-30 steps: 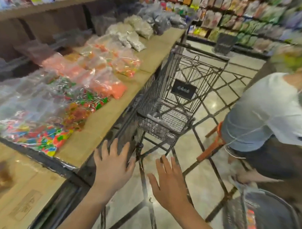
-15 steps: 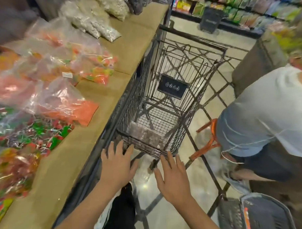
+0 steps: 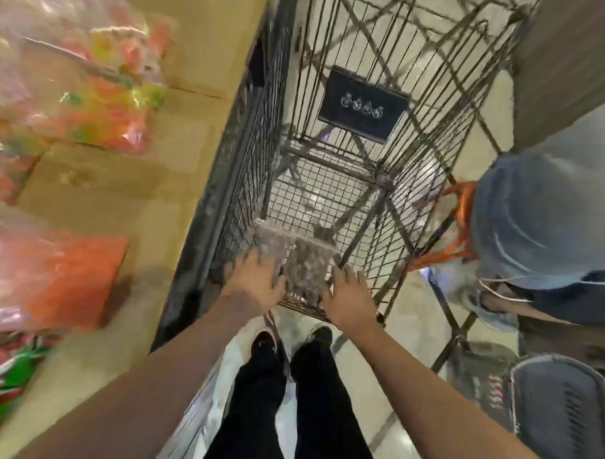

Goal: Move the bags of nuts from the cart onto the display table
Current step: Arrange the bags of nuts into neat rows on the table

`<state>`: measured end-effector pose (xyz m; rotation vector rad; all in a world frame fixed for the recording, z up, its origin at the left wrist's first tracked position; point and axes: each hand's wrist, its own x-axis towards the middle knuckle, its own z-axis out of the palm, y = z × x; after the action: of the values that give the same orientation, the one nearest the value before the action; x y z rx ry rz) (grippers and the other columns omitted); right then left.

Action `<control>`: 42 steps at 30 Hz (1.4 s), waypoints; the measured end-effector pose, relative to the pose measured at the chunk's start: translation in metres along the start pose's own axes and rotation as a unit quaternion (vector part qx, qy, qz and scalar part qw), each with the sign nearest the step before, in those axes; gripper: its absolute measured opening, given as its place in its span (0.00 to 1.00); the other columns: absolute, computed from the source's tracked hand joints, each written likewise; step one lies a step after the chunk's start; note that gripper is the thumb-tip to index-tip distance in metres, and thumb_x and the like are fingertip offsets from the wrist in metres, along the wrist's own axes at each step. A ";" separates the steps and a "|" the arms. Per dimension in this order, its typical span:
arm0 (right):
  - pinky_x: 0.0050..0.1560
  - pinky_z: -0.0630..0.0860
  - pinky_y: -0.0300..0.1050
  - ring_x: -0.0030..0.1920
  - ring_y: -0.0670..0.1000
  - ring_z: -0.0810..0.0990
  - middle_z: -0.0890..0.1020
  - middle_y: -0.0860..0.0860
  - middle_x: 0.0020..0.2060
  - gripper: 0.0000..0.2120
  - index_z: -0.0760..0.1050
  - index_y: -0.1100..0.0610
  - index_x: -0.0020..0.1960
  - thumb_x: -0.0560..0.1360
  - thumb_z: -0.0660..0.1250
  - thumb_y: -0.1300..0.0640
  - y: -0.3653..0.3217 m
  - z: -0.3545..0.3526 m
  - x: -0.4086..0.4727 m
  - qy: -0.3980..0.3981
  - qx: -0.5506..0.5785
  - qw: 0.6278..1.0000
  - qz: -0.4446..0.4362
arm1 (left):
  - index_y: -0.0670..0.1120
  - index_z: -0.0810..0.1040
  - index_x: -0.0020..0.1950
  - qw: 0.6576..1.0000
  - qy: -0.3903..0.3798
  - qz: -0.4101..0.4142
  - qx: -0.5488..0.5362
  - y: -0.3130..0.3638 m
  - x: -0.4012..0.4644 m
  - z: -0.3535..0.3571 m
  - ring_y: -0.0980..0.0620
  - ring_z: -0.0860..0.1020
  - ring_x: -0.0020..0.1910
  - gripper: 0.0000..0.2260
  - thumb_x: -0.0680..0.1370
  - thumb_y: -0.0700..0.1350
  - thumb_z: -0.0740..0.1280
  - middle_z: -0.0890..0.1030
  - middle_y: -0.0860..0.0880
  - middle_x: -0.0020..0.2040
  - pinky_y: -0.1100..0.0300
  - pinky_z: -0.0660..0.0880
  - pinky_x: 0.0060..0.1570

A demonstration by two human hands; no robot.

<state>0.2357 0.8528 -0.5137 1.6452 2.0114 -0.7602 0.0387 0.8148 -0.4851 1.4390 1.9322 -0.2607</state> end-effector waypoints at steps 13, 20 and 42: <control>0.60 0.80 0.51 0.50 0.55 0.84 0.85 0.58 0.55 0.11 0.80 0.56 0.56 0.79 0.71 0.50 0.001 0.069 0.145 -0.123 0.443 0.864 0.203 | 0.47 0.73 0.43 0.947 -0.095 -0.195 -0.235 -0.021 0.182 0.073 0.53 0.75 0.36 0.12 0.81 0.53 0.68 0.78 0.46 0.45 0.61 0.68 0.30; 0.45 0.83 0.42 0.39 0.49 0.83 0.84 0.51 0.41 0.13 0.79 0.61 0.56 0.76 0.76 0.55 0.003 0.078 0.151 -0.152 0.555 0.774 0.264 | 0.41 0.72 0.53 0.921 -0.091 -0.247 -0.286 -0.027 0.195 0.072 0.54 0.75 0.35 0.18 0.74 0.47 0.77 0.75 0.48 0.43 0.63 0.68 0.26; 0.51 0.85 0.60 0.54 0.61 0.87 0.87 0.61 0.56 0.24 0.81 0.59 0.63 0.68 0.78 0.55 0.016 -0.112 -0.040 -0.168 0.730 0.655 0.100 | 0.42 0.83 0.58 0.743 -0.130 -0.061 -0.653 -0.008 -0.022 -0.090 0.45 0.87 0.45 0.40 0.52 0.61 0.85 0.87 0.43 0.49 0.51 0.82 0.48</control>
<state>0.2606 0.8984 -0.4056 1.9831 0.6237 -2.7261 -0.0025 0.8445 -0.4072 0.2776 1.3486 0.7074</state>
